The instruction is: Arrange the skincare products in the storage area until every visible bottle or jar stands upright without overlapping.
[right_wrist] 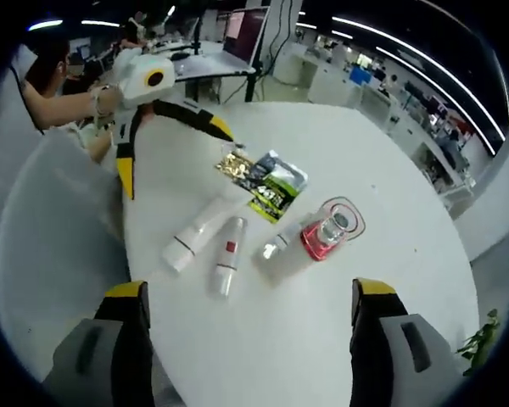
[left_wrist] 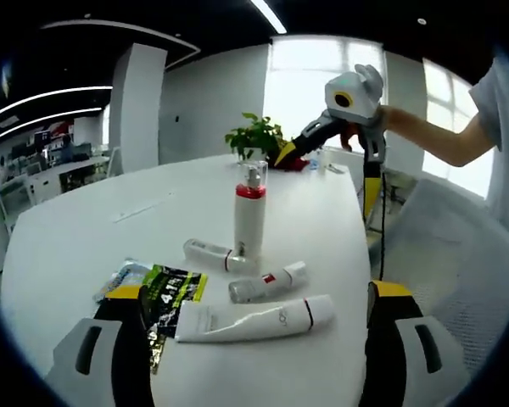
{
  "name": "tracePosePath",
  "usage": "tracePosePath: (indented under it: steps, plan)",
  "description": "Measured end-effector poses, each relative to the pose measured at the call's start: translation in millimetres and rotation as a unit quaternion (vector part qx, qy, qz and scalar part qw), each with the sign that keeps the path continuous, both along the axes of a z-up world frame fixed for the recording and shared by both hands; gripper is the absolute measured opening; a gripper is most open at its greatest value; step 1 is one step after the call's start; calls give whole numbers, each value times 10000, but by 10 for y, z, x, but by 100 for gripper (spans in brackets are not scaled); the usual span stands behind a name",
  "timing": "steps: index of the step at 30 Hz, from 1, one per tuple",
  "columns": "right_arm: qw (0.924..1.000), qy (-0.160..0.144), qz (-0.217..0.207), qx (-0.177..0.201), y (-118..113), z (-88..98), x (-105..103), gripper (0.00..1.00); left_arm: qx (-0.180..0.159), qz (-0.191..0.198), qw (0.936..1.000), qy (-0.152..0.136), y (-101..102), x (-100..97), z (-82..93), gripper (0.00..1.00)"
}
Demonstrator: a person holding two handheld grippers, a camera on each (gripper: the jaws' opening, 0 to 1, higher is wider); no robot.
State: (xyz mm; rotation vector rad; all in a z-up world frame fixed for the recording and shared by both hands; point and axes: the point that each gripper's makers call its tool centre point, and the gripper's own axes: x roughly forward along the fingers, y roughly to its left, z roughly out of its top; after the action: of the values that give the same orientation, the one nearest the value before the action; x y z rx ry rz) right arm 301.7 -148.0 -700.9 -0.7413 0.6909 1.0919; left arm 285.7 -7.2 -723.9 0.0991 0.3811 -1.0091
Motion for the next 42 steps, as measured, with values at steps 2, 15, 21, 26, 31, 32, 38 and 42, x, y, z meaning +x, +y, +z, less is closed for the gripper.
tracePosePath:
  steps: [2,15,21,26,31,32,38,42]
  plan:
    - [10000,-30,-44,11,10,-30,-11,96,60,-42,10000,-25,14,-35,-18,99]
    - [9997,240,27,96,129,-208,-218,88,80,114,9997,196,174,-161,-123,99]
    - [9992,371,70,112,190,-289,-254,87,35,75,9995,290,123,-239,-159,99]
    - [9985,500,62,214,277,-346,-319,86,0,122,9993,352,143,-269,-196,99]
    - [9975,634,33,306,334,-435,-360,84,-120,276,9988,378,228,-258,-219,99]
    - [9972,667,24,328,346,-448,-369,83,-135,301,9987,400,240,-257,-225,99]
    - [9958,844,95,349,462,-543,-473,81,-201,439,9975,525,284,-270,-257,99]
    - [9962,787,108,354,532,-555,-461,75,-274,562,9964,572,276,-273,-252,96]
